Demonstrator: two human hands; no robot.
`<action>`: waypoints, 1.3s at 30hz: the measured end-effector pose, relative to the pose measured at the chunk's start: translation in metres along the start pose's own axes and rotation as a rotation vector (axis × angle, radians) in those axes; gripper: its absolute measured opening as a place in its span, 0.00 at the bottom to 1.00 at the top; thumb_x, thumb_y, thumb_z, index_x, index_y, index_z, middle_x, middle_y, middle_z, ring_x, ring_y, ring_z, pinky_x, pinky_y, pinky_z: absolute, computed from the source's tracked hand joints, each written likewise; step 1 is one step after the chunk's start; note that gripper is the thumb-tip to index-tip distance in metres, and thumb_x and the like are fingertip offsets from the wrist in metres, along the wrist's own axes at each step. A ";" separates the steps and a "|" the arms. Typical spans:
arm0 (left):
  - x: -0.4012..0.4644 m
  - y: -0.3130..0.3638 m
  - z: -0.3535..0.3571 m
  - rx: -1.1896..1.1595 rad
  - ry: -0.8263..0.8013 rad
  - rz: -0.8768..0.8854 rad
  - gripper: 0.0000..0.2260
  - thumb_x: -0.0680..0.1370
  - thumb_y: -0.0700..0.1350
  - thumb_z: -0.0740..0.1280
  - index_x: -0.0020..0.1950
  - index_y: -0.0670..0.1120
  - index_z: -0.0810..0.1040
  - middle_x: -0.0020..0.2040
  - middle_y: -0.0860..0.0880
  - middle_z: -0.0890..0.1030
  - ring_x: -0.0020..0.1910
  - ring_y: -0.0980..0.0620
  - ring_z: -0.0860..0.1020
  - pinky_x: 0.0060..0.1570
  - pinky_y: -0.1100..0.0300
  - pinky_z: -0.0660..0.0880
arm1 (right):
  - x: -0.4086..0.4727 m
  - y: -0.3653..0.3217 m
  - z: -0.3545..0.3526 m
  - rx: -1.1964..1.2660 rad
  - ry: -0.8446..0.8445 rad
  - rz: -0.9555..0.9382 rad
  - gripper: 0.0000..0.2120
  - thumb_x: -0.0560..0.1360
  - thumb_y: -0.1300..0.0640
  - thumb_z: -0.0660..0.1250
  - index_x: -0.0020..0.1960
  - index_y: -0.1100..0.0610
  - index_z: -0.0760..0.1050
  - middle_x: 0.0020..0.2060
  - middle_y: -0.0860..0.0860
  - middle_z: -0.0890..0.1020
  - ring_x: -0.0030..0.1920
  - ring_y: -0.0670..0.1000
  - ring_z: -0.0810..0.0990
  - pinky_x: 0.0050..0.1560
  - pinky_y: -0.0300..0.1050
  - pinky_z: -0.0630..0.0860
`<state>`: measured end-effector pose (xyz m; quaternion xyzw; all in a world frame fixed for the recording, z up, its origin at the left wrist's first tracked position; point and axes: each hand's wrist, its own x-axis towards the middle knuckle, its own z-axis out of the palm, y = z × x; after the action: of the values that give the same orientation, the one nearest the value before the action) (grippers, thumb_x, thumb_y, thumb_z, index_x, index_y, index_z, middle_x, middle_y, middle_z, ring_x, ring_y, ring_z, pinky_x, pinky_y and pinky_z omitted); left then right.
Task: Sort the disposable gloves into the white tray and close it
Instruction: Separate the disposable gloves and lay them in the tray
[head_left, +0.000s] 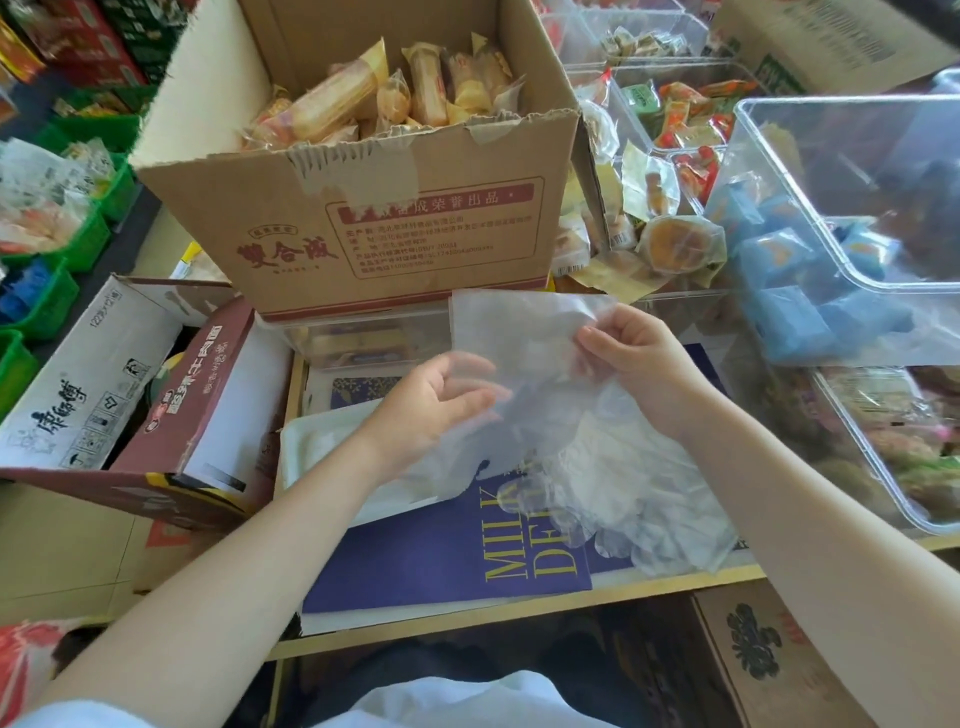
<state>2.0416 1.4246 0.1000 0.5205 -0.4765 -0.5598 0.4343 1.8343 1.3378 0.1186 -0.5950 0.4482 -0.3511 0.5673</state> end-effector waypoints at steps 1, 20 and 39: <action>0.001 -0.005 0.003 0.030 0.033 0.000 0.05 0.75 0.41 0.67 0.50 0.46 0.75 0.40 0.54 0.85 0.41 0.58 0.82 0.44 0.70 0.74 | 0.000 0.002 -0.003 0.007 0.011 0.000 0.06 0.77 0.65 0.64 0.41 0.60 0.73 0.27 0.48 0.80 0.29 0.49 0.75 0.34 0.43 0.72; 0.040 -0.047 0.057 0.163 0.599 -0.143 0.06 0.80 0.42 0.61 0.48 0.50 0.75 0.39 0.51 0.82 0.32 0.60 0.74 0.34 0.67 0.68 | -0.022 0.071 -0.052 -0.221 -0.371 0.410 0.03 0.75 0.63 0.67 0.43 0.58 0.77 0.26 0.47 0.79 0.23 0.43 0.66 0.24 0.32 0.64; 0.045 -0.092 0.049 0.648 0.536 -0.163 0.07 0.81 0.44 0.58 0.48 0.44 0.74 0.36 0.49 0.82 0.28 0.60 0.71 0.32 0.60 0.67 | 0.015 0.192 -0.082 -1.267 -0.015 0.017 0.11 0.77 0.56 0.60 0.54 0.61 0.76 0.48 0.58 0.77 0.45 0.60 0.74 0.40 0.47 0.65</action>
<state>1.9897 1.4004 0.0017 0.7931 -0.4554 -0.2586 0.3110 1.7377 1.3030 -0.0635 -0.8142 0.5698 -0.0089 0.1109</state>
